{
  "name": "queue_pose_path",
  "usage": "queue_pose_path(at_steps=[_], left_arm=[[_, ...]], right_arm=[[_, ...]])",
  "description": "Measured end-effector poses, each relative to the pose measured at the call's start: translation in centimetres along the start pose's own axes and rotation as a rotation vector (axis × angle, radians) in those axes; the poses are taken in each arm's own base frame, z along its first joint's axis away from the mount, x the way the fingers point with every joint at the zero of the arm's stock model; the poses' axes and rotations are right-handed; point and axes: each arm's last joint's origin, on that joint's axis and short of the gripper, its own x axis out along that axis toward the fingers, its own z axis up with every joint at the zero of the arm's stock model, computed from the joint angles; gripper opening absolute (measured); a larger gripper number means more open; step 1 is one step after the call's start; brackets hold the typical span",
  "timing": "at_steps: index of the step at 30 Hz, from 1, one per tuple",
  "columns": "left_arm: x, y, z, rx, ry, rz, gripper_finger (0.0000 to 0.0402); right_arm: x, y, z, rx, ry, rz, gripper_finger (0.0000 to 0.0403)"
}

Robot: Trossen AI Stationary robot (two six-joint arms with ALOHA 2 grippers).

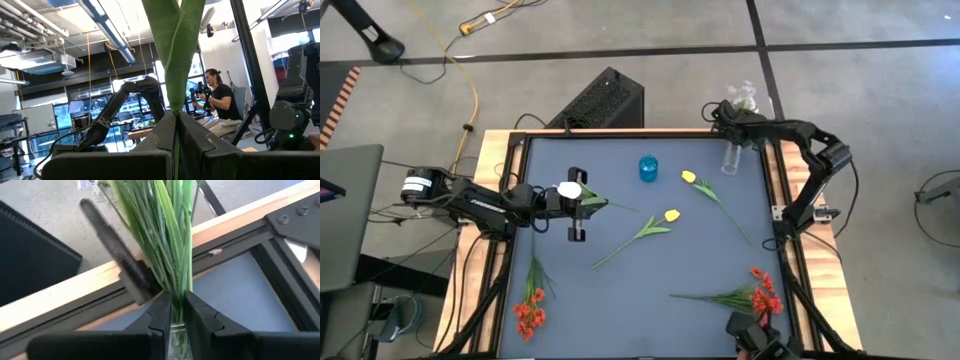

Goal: Sort flowers into vase by color
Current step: Put the white flowers into the transparent vase

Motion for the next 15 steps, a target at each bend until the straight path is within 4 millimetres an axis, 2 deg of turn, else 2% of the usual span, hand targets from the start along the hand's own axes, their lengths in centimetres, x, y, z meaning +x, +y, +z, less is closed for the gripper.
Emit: queue_pose_path(at_steps=[7,15], left_arm=[[0.0,0.0,0.0,0.000,-0.001,-0.004,0.0000],[0.0,-0.1,0.0,-0.002,-0.005,-0.025,0.0000]], right_arm=[[-0.5,0.2,-0.9,-0.052,0.013,-0.015,0.0081],[-1.8,-0.2,-0.1,-0.060,-0.013,0.012,0.0099]])
